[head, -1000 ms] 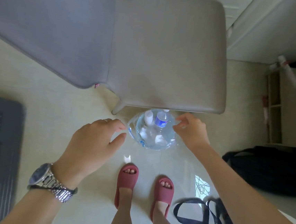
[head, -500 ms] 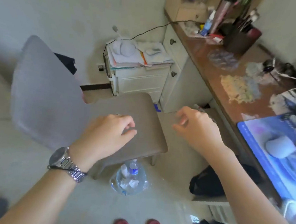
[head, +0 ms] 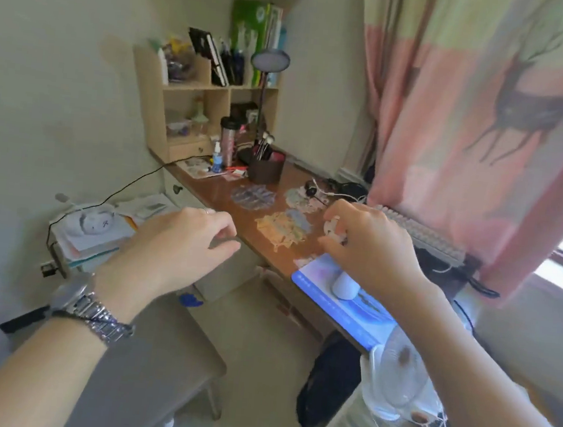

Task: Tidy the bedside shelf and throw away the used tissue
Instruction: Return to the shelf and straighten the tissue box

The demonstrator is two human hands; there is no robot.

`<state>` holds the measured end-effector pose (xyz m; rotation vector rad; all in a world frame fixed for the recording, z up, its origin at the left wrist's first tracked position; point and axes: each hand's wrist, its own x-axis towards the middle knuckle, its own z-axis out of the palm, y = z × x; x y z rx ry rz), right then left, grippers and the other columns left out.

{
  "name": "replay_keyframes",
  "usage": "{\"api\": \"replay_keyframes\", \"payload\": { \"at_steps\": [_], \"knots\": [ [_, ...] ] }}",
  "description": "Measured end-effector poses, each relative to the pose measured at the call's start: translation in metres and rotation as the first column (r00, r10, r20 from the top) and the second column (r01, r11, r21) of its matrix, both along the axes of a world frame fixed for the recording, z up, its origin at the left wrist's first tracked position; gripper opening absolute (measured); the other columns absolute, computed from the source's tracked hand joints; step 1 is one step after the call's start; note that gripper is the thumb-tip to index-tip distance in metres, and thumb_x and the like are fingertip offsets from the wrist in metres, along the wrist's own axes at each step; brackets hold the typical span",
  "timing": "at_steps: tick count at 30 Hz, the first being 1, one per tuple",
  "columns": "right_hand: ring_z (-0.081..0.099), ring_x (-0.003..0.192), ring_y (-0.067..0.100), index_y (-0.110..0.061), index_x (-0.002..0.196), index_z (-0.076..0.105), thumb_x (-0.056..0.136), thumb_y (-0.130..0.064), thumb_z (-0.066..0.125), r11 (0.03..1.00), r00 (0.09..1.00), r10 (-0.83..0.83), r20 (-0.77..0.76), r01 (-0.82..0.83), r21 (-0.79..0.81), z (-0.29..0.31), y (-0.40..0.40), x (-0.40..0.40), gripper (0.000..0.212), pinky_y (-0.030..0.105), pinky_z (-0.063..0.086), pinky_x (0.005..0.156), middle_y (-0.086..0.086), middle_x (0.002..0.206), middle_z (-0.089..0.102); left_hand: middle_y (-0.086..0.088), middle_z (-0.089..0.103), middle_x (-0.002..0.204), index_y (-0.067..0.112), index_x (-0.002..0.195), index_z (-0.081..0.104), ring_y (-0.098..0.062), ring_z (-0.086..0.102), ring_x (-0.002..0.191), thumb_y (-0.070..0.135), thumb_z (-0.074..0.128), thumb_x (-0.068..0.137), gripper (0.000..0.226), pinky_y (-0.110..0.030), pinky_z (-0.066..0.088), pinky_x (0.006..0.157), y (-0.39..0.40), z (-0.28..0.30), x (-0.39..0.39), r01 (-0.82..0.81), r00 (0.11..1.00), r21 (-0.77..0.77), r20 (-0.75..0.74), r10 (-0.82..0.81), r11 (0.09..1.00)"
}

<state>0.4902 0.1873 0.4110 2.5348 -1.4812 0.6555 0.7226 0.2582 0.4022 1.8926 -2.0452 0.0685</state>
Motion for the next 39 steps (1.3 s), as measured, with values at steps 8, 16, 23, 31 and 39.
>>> {"api": "replay_keyframes", "payload": {
  "at_steps": [8,16,23,31,39],
  "knots": [
    [0.061,0.089,0.024,-0.027,0.108,0.056,0.082,-0.034,0.060,0.965,0.970,-0.233,0.064,0.239,-0.110,0.063,0.072,-0.151,0.028,0.033,0.046,0.068,-0.003,0.099,0.066,0.013,0.062,0.091,0.036,0.095,0.059,-0.017,0.059,0.088,0.051,0.048,0.085,0.021,-0.031,0.042,0.069,-0.004,0.067,-0.140,0.264,0.964,-0.179,0.036,-0.262,0.948],
    [0.052,0.075,0.010,-0.026,0.107,0.060,0.082,-0.033,0.067,0.870,0.892,-0.434,0.127,0.452,-0.197,0.079,0.192,-0.311,0.027,0.024,0.038,0.060,-0.007,0.091,0.067,0.010,0.065,0.103,0.031,0.101,0.061,-0.018,0.060,0.099,0.050,0.048,0.085,0.028,-0.029,0.034,0.071,0.058,0.083,-0.317,0.519,0.852,-0.237,0.062,-0.520,0.821],
    [0.054,0.081,0.014,-0.026,0.106,0.058,0.082,-0.033,0.065,0.785,0.791,-0.601,0.112,0.611,-0.106,0.059,0.279,-0.399,0.025,0.026,0.034,0.064,-0.008,0.088,0.061,0.010,0.062,0.091,0.030,0.098,0.061,-0.017,0.060,0.091,0.051,0.048,0.086,0.027,-0.029,0.033,0.069,0.110,0.061,-0.420,0.665,0.738,-0.221,0.050,-0.673,0.713],
    [0.057,0.090,0.018,-0.024,0.108,0.058,0.083,-0.031,0.063,0.706,0.706,-0.704,0.080,0.707,-0.026,0.028,0.303,-0.451,0.027,0.029,0.036,0.068,-0.005,0.093,0.063,0.009,0.066,0.103,0.029,0.102,0.060,-0.017,0.061,0.093,0.052,0.047,0.087,0.031,-0.029,0.038,0.070,0.106,0.036,-0.487,0.730,0.680,-0.147,0.059,-0.731,0.667],
    [0.056,0.095,0.020,-0.022,0.110,0.057,0.084,-0.030,0.060,0.684,0.682,-0.730,0.039,0.729,0.041,-0.004,0.244,-0.504,0.027,0.030,0.038,0.072,-0.003,0.098,0.063,0.012,0.065,0.102,0.031,0.102,0.060,-0.013,0.060,0.095,0.053,0.047,0.086,0.030,-0.031,0.044,0.074,0.044,0.003,-0.548,0.764,0.643,-0.043,-0.024,-0.765,0.644]
  ]
}}
